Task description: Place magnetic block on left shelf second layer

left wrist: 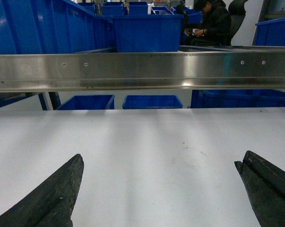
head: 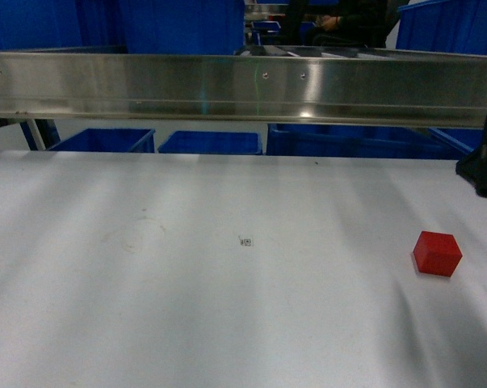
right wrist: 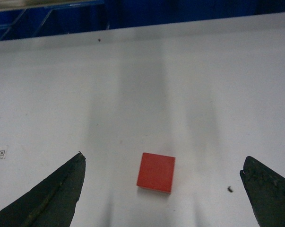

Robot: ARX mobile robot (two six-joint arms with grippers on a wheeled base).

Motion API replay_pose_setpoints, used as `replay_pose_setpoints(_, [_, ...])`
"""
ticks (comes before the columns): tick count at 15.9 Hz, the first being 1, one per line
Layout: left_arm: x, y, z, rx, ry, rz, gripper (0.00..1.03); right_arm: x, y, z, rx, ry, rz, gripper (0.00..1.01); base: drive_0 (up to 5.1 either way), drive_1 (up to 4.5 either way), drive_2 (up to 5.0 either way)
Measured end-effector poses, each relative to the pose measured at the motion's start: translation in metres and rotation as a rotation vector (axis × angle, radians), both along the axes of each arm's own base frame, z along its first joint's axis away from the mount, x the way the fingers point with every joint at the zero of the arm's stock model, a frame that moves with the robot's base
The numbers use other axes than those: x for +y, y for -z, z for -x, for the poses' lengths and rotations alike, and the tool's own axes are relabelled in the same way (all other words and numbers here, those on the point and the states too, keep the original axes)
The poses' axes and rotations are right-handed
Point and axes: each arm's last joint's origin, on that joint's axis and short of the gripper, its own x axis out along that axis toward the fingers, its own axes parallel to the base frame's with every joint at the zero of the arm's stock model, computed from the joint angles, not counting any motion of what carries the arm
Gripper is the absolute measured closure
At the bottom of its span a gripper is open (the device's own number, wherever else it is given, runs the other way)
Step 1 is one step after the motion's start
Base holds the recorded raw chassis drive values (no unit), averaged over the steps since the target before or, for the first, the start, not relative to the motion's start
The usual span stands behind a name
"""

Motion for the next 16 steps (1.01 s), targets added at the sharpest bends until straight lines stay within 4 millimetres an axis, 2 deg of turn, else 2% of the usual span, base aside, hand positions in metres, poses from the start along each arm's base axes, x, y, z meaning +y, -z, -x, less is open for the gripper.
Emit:
replay_pose_setpoints(3, [0.000,0.000,0.000,0.000,0.000,0.000,0.05,0.024,0.025,-0.011,0.046,-0.030,0.022,0.03,0.0,0.00,0.0])
replay_pose_setpoints(5, [0.000,0.000,0.000,0.000,0.000,0.000,0.05,0.034,0.054,-0.018,0.104,0.016,0.065,0.03,0.0,0.00,0.0])
replay_pose_setpoints(7, [0.000,0.000,0.000,0.000,0.000,0.000,0.05,0.034,0.073,-0.026,0.123,0.073,0.082,0.03,0.0,0.00,0.0])
replay_pose_setpoints(10, [0.000,0.000,0.000,0.000,0.000,0.000,0.05,0.034,0.083,-0.038,0.119,0.127,0.074,0.03,0.0,0.00,0.0])
replay_pose_setpoints(13, [0.000,0.000,0.000,0.000,0.000,0.000,0.05,0.035,0.102,-0.045,0.152,0.135,0.074,0.03,0.0,0.00,0.0])
replay_pose_setpoints(16, [0.000,0.000,0.000,0.000,0.000,0.000,0.05,0.023,0.112,-0.055,0.136,0.179,0.084,0.03,0.0,0.00,0.0])
